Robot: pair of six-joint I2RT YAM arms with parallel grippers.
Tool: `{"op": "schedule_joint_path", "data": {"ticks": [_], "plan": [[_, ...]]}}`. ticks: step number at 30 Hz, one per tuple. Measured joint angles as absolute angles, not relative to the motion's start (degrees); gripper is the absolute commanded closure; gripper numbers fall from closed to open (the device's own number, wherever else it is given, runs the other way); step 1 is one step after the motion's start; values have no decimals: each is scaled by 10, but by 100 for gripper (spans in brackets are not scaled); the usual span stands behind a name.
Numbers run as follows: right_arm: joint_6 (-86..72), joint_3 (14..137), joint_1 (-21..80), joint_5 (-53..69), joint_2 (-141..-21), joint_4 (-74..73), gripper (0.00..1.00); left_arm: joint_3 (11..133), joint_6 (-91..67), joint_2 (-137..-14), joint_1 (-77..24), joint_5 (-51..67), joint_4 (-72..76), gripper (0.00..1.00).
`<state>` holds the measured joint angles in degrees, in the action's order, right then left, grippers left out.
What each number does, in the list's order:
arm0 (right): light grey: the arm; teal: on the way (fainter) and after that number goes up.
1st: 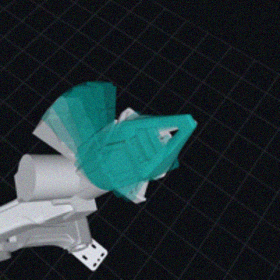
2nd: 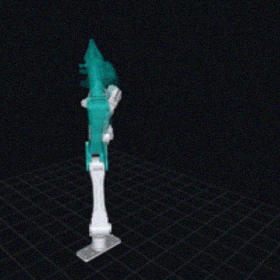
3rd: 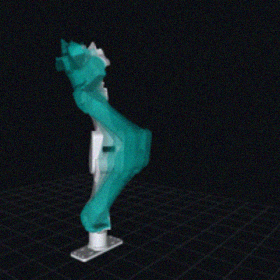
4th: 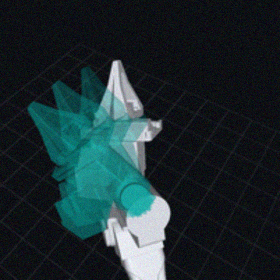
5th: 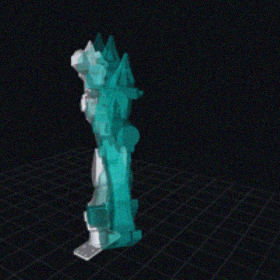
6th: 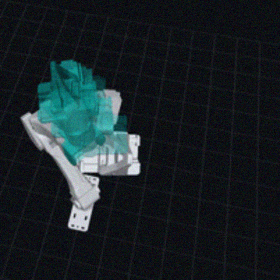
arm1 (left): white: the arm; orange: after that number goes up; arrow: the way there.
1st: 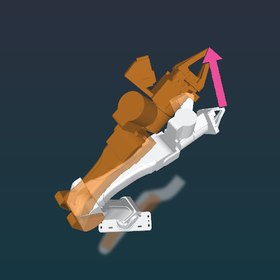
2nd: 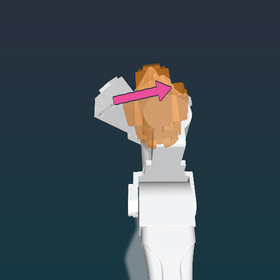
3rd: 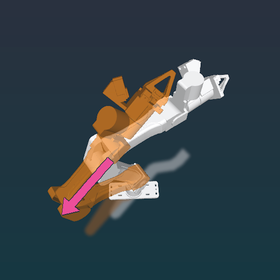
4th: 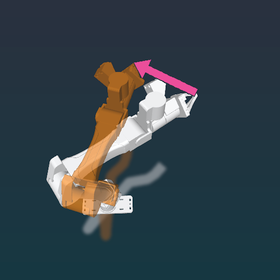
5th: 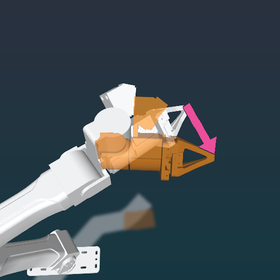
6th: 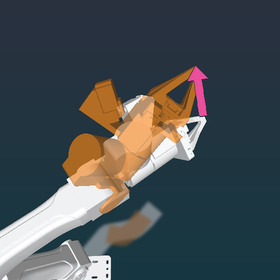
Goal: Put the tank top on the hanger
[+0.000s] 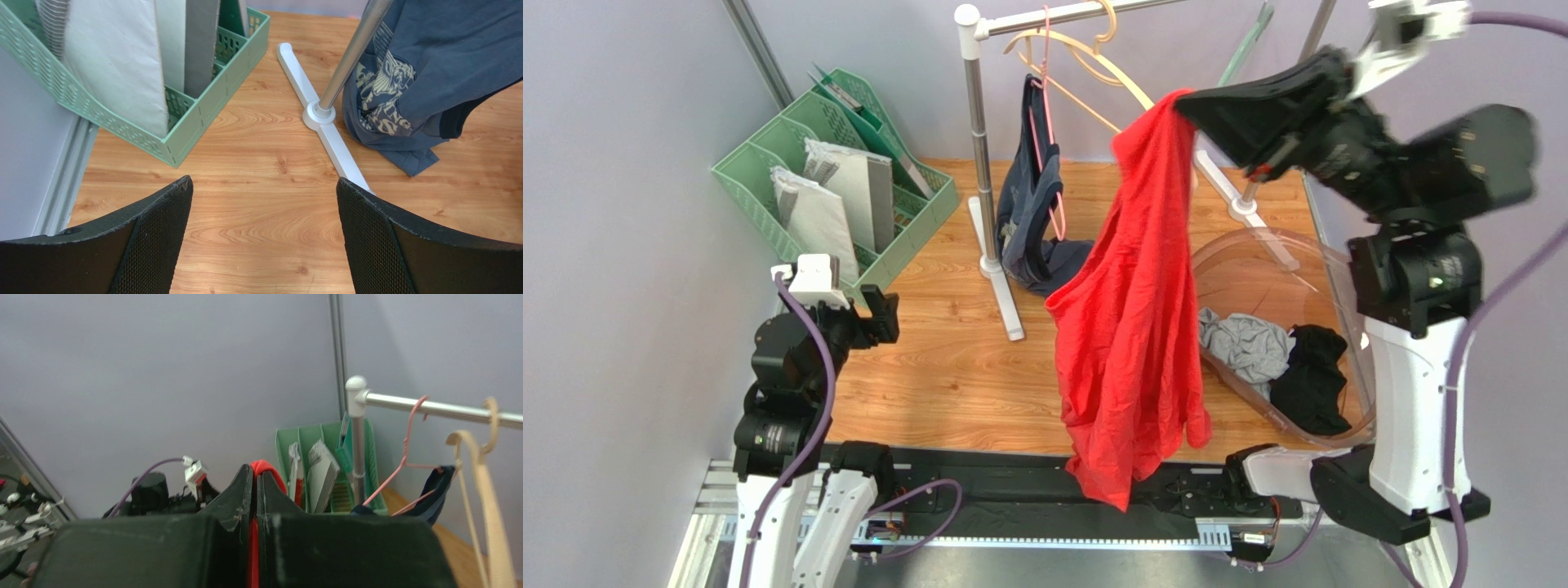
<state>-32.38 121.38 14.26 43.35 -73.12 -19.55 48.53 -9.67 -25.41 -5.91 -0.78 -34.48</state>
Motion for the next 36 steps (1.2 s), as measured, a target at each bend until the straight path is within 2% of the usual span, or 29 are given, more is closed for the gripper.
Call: {"op": "schedule_joint_path", "data": {"ticks": [5,10,18,27,28,29,31,32,33,35,36], "plan": [[-215,1128,307,348,-735,-264,100,491,-97,-292,-60,6,-345,10],[-149,1055,397,260,-729,-310,100,497,-102,-282,-71,21,-345,10],[-121,971,455,202,-657,-309,100,510,-152,-279,-73,66,-332,10],[-176,604,459,123,-529,-246,100,491,-206,-304,-154,32,-304,12],[-189,558,460,109,-529,-248,96,483,-212,-309,-173,18,-303,12],[-207,509,461,93,-529,-255,82,474,-219,-314,-192,5,-303,12],[-236,441,462,68,-529,-285,60,454,-236,-323,-227,-22,-302,12],[-252,414,464,54,-528,-304,34,445,-243,-326,-242,-32,-302,12],[-266,394,468,44,-524,-322,22,433,-253,-331,-259,-44,-301,12],[-291,373,482,22,-507,-354,1,405,-272,-341,-296,-67,-294,12],[-301,371,490,13,-495,-367,0,394,-282,-345,-312,-74,-290,12]]}}
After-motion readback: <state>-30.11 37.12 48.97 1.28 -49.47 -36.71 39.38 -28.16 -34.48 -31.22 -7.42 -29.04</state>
